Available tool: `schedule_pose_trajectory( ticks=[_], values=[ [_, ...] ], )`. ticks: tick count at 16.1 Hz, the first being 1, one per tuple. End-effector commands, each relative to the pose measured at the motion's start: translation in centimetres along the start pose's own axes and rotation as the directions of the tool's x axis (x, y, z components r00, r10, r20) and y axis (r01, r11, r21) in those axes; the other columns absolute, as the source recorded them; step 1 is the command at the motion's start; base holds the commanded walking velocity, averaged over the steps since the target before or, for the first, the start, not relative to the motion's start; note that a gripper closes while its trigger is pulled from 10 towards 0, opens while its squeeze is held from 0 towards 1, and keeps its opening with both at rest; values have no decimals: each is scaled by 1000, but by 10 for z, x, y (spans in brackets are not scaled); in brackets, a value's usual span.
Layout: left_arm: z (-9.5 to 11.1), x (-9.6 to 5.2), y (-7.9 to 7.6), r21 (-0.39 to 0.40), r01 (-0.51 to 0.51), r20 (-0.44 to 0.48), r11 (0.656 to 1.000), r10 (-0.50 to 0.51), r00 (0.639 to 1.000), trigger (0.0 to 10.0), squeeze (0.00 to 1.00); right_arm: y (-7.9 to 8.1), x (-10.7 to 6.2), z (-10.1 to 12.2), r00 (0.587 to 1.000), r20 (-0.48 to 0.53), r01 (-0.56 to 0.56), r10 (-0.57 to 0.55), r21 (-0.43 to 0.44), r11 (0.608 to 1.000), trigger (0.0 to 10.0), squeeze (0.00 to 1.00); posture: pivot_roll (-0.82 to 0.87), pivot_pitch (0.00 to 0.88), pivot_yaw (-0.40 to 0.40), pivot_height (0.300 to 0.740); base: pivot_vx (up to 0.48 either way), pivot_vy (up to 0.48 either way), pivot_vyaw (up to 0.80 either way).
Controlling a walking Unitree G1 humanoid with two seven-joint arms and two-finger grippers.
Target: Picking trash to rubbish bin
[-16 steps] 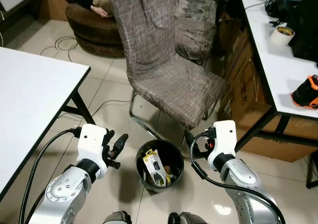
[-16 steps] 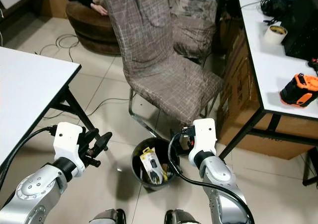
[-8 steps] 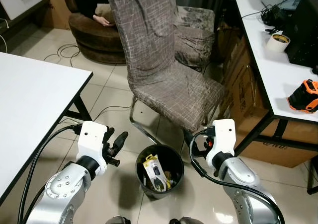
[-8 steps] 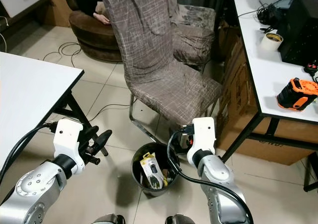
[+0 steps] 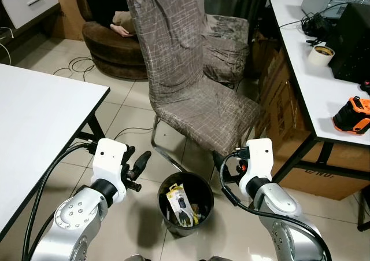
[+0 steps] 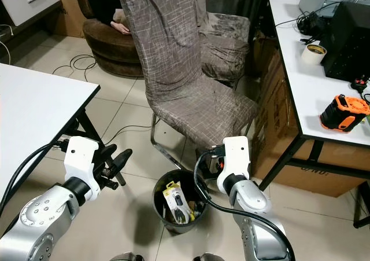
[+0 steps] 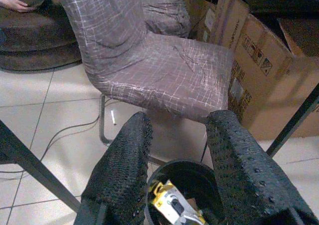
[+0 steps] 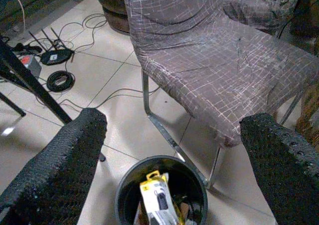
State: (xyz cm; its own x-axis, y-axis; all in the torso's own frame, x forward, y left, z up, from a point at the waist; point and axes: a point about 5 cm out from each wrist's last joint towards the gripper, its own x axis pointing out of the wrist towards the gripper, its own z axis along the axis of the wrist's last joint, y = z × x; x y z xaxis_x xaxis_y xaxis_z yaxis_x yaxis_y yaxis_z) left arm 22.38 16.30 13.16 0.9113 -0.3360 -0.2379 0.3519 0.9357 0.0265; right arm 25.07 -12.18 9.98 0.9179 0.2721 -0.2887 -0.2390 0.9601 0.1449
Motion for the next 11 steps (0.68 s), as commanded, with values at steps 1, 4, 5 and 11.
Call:
schedule_pose_trajectory(
  ticks=[1,4,5,11],
  values=[
    [-1,2,-2,4,11,-7,1000,-11,1000,10000,0,-1,1,3,1000,3,3,-3,2,1000,10000,0,-12,43,-35,740,0,0,0],
    [-1,3,-2,2,13,-4,1000,-13,1000,10000,0,1,3,4,1000,3,-6,6,1,1000,10000,0,-8,41,-37,740,0,0,0],
    [-1,3,-2,3,11,-4,1000,-11,1000,10000,0,1,4,4,1000,4,-10,10,0,1000,10000,0,-8,41,-39,740,0,0,0],
    [0,4,0,8,5,0,1000,-5,1000,10000,0,1,6,6,1000,6,-17,17,-4,1000,10000,0,-7,39,-43,740,0,0,0]
  ],
)
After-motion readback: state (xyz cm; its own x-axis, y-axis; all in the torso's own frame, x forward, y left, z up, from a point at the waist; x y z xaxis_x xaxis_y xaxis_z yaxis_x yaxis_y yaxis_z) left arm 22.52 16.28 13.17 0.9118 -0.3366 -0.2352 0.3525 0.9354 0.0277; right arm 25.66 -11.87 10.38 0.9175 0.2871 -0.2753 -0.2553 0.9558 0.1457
